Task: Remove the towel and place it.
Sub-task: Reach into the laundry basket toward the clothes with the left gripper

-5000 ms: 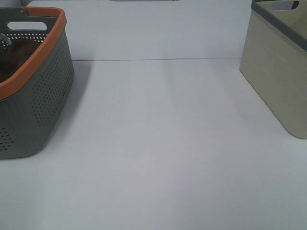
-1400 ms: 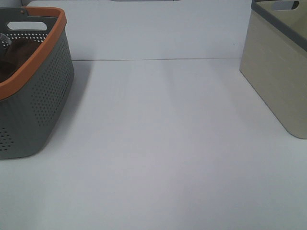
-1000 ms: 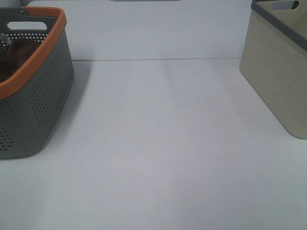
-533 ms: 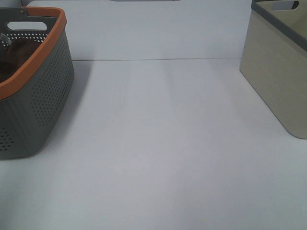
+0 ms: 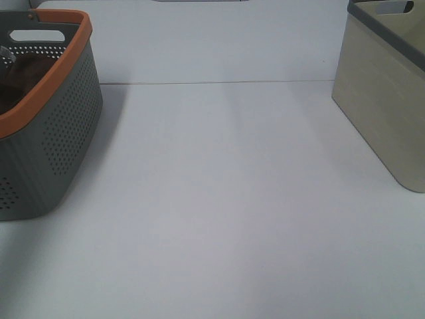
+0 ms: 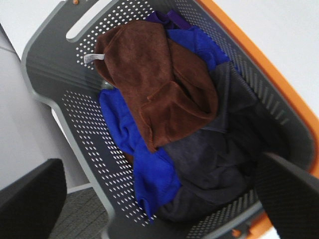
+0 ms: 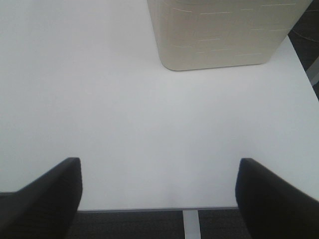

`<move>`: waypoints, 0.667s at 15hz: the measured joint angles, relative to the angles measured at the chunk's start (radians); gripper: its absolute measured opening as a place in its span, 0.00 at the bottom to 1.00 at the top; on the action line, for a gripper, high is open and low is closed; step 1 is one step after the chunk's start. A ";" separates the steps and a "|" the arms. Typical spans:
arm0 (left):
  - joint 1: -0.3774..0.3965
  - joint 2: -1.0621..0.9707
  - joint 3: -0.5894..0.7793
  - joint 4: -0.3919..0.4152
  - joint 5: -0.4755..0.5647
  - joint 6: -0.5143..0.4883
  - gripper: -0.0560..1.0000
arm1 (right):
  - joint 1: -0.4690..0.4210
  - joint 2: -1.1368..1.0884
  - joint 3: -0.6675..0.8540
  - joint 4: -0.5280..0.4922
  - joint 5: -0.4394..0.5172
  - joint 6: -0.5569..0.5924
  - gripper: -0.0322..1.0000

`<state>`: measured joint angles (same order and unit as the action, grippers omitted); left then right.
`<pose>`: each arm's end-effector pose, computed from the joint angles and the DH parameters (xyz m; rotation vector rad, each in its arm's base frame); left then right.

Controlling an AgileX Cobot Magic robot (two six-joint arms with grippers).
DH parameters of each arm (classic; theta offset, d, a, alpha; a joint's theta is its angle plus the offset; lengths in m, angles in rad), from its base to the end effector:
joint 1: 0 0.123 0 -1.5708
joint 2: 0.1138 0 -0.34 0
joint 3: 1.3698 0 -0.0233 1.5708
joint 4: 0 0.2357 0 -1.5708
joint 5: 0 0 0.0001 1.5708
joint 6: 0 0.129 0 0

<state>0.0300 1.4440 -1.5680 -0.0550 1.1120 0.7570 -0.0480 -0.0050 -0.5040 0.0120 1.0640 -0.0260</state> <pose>0.3012 0.0027 0.4342 0.8765 2.3292 0.2657 -0.0408 0.0033 0.2533 0.0218 2.0386 -0.0321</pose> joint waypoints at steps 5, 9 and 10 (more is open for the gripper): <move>0.012 0.345 -0.193 0.142 -0.030 0.173 0.97 | 0.000 0.000 0.000 0.000 0.000 0.000 0.74; 0.015 0.527 -0.205 0.182 -0.091 0.321 0.95 | 0.000 0.000 0.000 0.000 0.000 0.000 0.74; 0.015 0.575 -0.205 0.182 -0.126 0.336 0.94 | 0.000 0.000 0.000 0.000 0.000 0.000 0.74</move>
<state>0.0450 2.0190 -1.7730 0.1270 0.9860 1.0930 -0.0480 -0.0050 -0.5040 0.0120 1.0640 -0.0260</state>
